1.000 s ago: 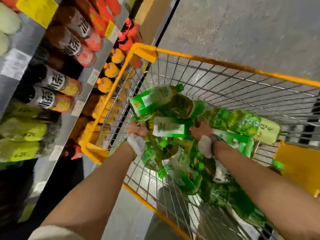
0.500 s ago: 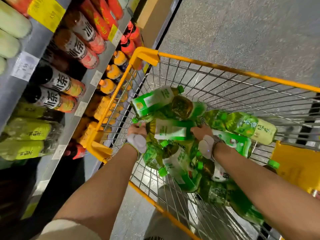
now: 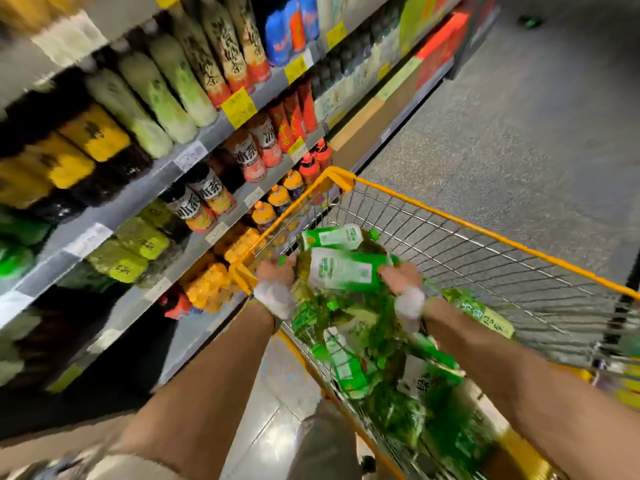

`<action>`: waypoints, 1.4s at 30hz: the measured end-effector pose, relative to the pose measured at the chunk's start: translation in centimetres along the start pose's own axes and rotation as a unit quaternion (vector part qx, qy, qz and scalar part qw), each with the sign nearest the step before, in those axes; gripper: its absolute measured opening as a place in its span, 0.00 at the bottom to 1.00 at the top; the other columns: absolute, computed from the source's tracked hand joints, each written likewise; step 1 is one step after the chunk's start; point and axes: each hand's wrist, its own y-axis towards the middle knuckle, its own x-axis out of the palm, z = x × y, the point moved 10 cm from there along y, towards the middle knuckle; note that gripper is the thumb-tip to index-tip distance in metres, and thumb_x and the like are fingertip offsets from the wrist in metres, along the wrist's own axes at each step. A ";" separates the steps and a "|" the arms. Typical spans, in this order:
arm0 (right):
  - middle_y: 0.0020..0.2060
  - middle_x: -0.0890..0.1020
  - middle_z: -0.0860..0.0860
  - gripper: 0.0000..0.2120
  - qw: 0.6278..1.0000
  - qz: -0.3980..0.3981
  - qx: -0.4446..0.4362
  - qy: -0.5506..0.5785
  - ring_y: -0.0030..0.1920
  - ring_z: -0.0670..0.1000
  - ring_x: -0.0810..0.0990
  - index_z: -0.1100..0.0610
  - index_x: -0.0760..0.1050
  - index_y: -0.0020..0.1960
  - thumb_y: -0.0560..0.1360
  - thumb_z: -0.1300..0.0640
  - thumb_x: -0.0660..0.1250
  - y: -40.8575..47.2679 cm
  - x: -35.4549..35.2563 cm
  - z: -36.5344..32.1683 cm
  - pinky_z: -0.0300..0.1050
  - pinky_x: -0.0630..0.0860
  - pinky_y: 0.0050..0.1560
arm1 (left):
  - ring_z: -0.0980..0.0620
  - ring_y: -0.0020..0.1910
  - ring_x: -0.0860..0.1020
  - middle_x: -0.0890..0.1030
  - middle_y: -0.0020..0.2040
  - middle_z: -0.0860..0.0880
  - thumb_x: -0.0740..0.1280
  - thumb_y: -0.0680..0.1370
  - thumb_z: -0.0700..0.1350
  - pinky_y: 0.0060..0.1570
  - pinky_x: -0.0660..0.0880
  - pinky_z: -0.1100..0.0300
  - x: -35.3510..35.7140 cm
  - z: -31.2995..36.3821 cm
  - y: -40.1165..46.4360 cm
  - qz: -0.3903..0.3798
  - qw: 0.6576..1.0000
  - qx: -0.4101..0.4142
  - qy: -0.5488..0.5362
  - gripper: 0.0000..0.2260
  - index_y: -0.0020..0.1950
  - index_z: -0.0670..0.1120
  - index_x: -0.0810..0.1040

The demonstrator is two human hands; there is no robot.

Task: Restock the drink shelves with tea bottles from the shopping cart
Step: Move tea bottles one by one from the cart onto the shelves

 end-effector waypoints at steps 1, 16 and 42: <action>0.57 0.77 0.62 0.20 1.000 0.005 -0.007 -0.002 0.58 0.60 0.78 0.69 0.73 0.61 0.77 0.54 0.64 -1.1 -0.5 -0.9 0.48 0.74 0.52 | 0.38 0.58 0.77 0.78 0.62 0.41 0.67 0.76 0.56 0.55 0.75 0.50 -1.0 0.0 -0.7 0.011 1.000 -0.001 -0.017 0.23 0.66 0.44 0.75; 0.55 0.78 0.61 0.21 0.977 -0.044 -0.193 -0.075 0.55 0.61 0.77 0.66 0.72 0.64 0.77 0.54 0.63 -14.3 7.1 -12.4 0.38 0.69 0.36 | 0.52 0.31 0.79 0.79 0.43 0.45 0.69 0.77 0.48 0.19 0.73 0.69 -18.8 -4.5 -10.4 0.120 0.931 0.044 -0.341 0.13 0.57 0.43 0.75; 0.51 0.82 0.59 0.21 0.944 -0.192 -0.258 -0.073 0.53 0.61 0.81 0.62 0.79 0.53 0.64 0.52 0.68 -10.8 51.8 -16.8 0.58 0.78 0.56 | 0.42 0.50 0.82 0.83 0.50 0.42 0.75 0.67 0.51 0.51 0.79 0.40 -41.9 -29.8 10.9 0.283 0.860 0.059 -0.421 0.12 0.47 0.50 0.79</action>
